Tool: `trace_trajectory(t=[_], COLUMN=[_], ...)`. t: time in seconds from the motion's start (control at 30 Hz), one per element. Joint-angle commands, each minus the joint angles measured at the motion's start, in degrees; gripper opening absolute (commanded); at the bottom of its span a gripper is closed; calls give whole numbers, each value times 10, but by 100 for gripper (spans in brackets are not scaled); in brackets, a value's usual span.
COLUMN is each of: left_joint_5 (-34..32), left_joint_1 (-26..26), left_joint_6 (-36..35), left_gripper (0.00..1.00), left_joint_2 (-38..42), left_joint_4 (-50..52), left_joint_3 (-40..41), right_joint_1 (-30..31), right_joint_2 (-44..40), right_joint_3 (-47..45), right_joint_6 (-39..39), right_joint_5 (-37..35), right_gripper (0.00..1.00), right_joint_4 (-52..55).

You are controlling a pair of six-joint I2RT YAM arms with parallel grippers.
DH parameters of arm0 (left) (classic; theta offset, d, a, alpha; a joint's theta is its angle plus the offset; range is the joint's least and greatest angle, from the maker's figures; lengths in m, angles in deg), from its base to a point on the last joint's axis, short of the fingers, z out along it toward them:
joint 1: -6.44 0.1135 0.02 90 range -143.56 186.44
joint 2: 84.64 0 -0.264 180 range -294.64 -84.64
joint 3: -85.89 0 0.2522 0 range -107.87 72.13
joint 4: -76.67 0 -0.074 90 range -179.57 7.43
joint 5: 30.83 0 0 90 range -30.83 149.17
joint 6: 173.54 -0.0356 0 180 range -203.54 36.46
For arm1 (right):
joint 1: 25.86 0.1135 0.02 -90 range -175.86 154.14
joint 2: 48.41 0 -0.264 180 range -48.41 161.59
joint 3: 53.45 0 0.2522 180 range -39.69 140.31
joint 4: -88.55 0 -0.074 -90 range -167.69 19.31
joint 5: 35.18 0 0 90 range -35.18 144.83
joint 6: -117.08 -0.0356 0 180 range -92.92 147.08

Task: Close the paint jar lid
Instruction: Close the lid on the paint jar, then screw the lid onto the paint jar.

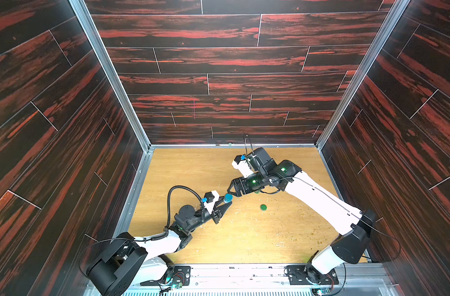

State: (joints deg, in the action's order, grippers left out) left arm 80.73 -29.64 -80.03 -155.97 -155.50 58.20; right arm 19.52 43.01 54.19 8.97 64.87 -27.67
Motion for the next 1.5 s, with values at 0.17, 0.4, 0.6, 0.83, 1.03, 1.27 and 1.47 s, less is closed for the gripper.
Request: trace_trajectory(t=[0.17,0.4,0.6,0.83,1.03,1.27,1.47], left_joint_5=[36,92,40,-15,-43,-56,-53], left_joint_1=[-1,0,-1,0,0,0,-1], left_joint_6=[-37,-39,-56,-99,-128,-137,-132], left_gripper=[27,27,26,26,26,26,26], left_joint_2=[-17,-17,-11,6,8,-1,-12], left_joint_4=[9,23,12,48,70,76,74], left_joint_3=[-18,-19,1,-4,-12,-17,-23], right_joint_1=[32,32,27,-15,-5,27,46], right_joint_2=[-92,-183,-162,-93,-25,9,27], right_joint_3=[-90,-217,-196,-119,-51,-49,-40], right_joint_6=[199,383,290,89,-38,-131,-153], right_joint_5=[-18,33,-26,-8,-39,-55,-60], right_gripper=[88,98,98,98,92,78,71], right_joint_4=[-71,-195,-237,-174,-65,-41,-33])
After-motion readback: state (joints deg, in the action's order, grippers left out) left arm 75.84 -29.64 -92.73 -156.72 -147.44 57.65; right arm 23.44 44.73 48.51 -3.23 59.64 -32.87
